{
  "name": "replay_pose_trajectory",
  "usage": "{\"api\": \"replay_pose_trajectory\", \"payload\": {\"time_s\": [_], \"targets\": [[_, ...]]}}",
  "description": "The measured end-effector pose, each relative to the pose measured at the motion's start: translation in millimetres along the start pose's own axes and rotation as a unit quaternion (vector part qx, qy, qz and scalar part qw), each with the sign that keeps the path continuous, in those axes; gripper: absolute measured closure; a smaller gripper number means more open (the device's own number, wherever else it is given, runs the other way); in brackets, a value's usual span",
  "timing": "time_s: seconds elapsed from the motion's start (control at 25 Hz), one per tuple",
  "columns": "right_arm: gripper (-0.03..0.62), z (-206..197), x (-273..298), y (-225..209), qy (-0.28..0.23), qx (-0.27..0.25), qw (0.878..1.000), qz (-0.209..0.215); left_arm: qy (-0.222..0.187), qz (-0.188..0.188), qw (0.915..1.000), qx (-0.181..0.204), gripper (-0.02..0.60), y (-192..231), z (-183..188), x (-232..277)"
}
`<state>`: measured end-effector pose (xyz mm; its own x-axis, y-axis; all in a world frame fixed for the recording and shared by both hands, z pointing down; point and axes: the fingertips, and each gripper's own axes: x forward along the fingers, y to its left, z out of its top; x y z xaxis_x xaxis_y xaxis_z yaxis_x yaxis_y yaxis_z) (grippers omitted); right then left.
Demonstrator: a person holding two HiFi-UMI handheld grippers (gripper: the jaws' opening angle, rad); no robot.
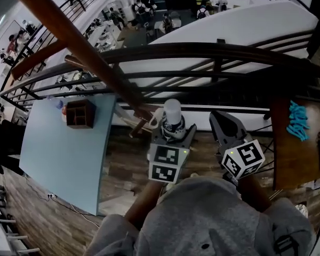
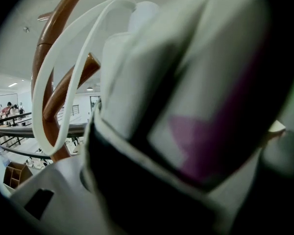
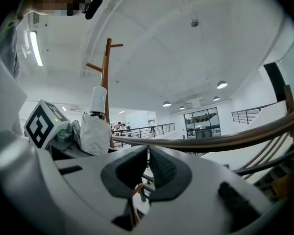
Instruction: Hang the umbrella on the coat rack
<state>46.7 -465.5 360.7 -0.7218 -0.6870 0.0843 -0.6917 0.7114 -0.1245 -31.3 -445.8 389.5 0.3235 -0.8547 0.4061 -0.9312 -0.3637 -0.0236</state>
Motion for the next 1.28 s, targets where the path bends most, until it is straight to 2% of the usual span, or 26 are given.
{"api": "replay_pose_trajectory", "payload": {"time_s": [0.64,0.88,1.28], "targets": [[0.568,-5.7,12.9,-34.5,0.004,0.012,0.999,0.035,0.013,0.061,0.998,-0.013,0.284,20.1,4.8,29.8],[0.568,-8.9,16.8,-39.1,0.004,0.016,0.999,0.042,0.027,0.072,0.9968,-0.023,0.284,30.5,-3.5,38.4],[0.568,-7.7,21.0,-40.9,0.007,0.015,0.999,0.051,0.05,0.083,0.9927,-0.072,0.284,45.2,-34.2,44.6]]}}
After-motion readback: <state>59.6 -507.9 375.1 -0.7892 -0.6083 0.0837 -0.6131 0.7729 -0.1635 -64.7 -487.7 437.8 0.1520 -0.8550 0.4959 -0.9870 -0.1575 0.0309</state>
